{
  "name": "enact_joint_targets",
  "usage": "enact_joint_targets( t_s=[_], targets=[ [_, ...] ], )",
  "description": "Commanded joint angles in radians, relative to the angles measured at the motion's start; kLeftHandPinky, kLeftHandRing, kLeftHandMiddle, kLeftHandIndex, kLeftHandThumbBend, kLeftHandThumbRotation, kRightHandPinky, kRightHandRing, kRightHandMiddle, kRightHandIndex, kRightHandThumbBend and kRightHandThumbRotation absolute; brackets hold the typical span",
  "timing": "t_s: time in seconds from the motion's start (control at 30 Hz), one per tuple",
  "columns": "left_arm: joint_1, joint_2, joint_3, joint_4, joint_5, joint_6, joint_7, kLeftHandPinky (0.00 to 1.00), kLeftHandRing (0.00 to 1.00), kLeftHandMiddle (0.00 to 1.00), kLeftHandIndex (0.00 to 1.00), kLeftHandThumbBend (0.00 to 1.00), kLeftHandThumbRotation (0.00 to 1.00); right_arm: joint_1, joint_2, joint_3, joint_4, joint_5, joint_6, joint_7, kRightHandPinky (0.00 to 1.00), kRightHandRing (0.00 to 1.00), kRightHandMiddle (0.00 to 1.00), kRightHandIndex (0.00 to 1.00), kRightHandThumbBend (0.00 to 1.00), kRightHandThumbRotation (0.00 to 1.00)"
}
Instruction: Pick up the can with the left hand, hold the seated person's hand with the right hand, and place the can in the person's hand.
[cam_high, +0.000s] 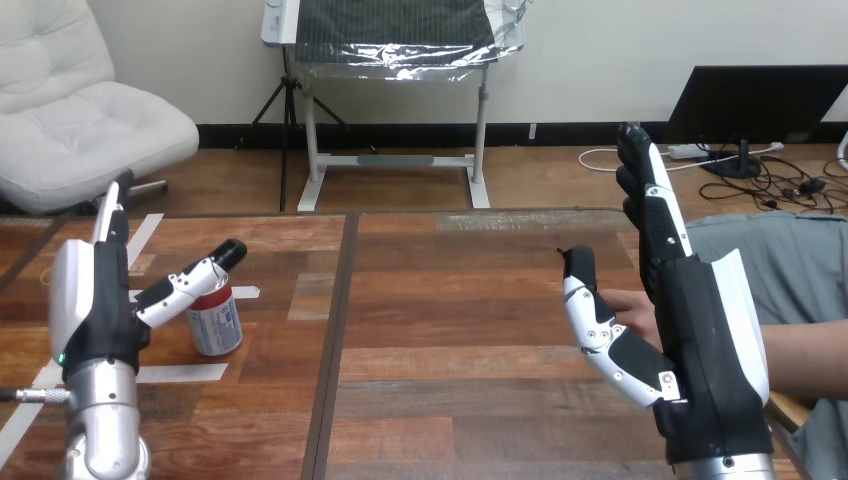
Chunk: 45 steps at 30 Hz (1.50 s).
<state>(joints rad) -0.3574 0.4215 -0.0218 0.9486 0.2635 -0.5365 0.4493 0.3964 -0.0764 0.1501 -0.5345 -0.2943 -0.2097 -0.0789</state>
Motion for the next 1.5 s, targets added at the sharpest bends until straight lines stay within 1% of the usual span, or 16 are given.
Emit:
enact_joint_targets(
  t_s=[0.0,0.1,0.2,0.27,0.5,0.53,0.57,0.63,0.7,0.83,1.0,1.17,1.33,1.47],
  targets=[
    [-0.098,-0.022,0.035,0.01,-0.067,-0.002,-0.092,0.86,0.92,0.94,0.94,1.0,0.64,-0.046,0.008,-0.01,-0.041,-0.005,-0.001,0.002,1.0,1.0,1.0,0.99,0.11,0.0],
    [-0.102,-0.028,0.048,0.012,-0.102,0.003,-0.145,0.85,0.92,0.94,0.94,1.0,0.64,-0.047,0.009,-0.011,-0.041,-0.004,0.001,0.004,1.0,1.0,1.0,0.99,0.11,0.0],
    [-0.105,-0.029,0.054,0.014,-0.119,0.008,-0.182,0.84,0.91,0.93,0.94,1.0,0.65,-0.048,0.009,-0.011,-0.042,-0.005,0.002,0.004,1.0,1.0,1.0,0.99,0.11,0.0],
    [-0.107,-0.029,0.057,0.015,-0.125,0.008,-0.199,0.84,0.91,0.93,0.93,1.0,0.65,-0.049,0.008,-0.011,-0.041,-0.005,0.001,0.005,1.0,1.0,1.0,0.99,0.11,0.0],
    [-0.123,-0.034,0.065,0.029,-0.148,0.034,-0.261,0.84,0.9,0.92,0.92,1.0,0.65,-0.053,0.005,-0.013,-0.041,-0.005,0.002,0.008,1.0,1.0,1.0,0.99,0.11,0.0],
    [-0.128,-0.043,0.067,0.02,-0.163,0.057,-0.3,0.84,0.9,0.92,0.92,1.0,0.61,-0.055,0.004,-0.014,-0.04,0.0,0.001,0.011,1.0,1.0,1.0,0.99,0.11,0.0],
    [-0.131,-0.049,0.068,0.013,-0.174,0.074,-0.328,0.85,0.91,0.93,0.92,0.99,0.59,-0.057,0.004,-0.015,-0.039,0.003,0.0,0.013,1.0,1.0,1.0,0.99,0.11,0.0],
    [-0.134,-0.056,0.067,0.001,-0.183,0.096,-0.36,0.87,0.92,0.94,0.93,0.97,0.57,-0.059,0.003,-0.016,-0.039,0.006,0.0,0.015,1.0,1.0,1.0,0.99,0.11,0.0],
    [-0.134,-0.057,0.067,-0.007,-0.183,0.105,-0.37,0.88,0.93,0.95,0.94,0.96,0.55,-0.059,0.003,-0.017,-0.04,0.006,0.001,0.016,1.0,1.0,1.0,0.99,0.11,0.0],
    [-0.137,-0.058,0.062,-0.022,-0.184,0.145,-0.397,0.9,0.94,0.96,0.95,0.94,0.53,-0.06,0.004,-0.018,-0.041,0.005,0.002,0.017,1.0,1.0,1.0,0.99,0.11,0.0],
    [-0.142,-0.061,0.057,-0.027,-0.174,0.175,-0.409,0.92,0.96,0.97,0.96,0.93,0.53,-0.059,0.005,-0.018,-0.044,0.005,0.007,0.02,1.0,1.0,1.0,0.99,0.11,0.0],
    [-0.15,-0.06,0.053,-0.019,-0.171,0.201,-0.435,0.94,0.97,0.99,0.97,0.93,0.53,-0.06,0.003,-0.02,-0.044,0.003,0.007,0.023,1.0,1.0,1.0,0.99,0.11,0.0],
    [-0.159,-0.064,0.051,-0.011,-0.163,0.228,-0.435,0.95,0.98,0.99,0.98,0.92,0.54,-0.059,0.005,-0.018,-0.05,-0.001,0.017,0.025,1.0,1.0,1.0,0.98,0.11,0.0],
    [-0.164,-0.065,0.049,-0.001,-0.157,0.231,-0.431,0.95,0.99,1.0,0.98,0.91,0.53,-0.058,0.006,-0.016,-0.055,0.0,0.024,0.026,1.0,1.0,1.0,0.98,0.11,0.0]
  ],
)
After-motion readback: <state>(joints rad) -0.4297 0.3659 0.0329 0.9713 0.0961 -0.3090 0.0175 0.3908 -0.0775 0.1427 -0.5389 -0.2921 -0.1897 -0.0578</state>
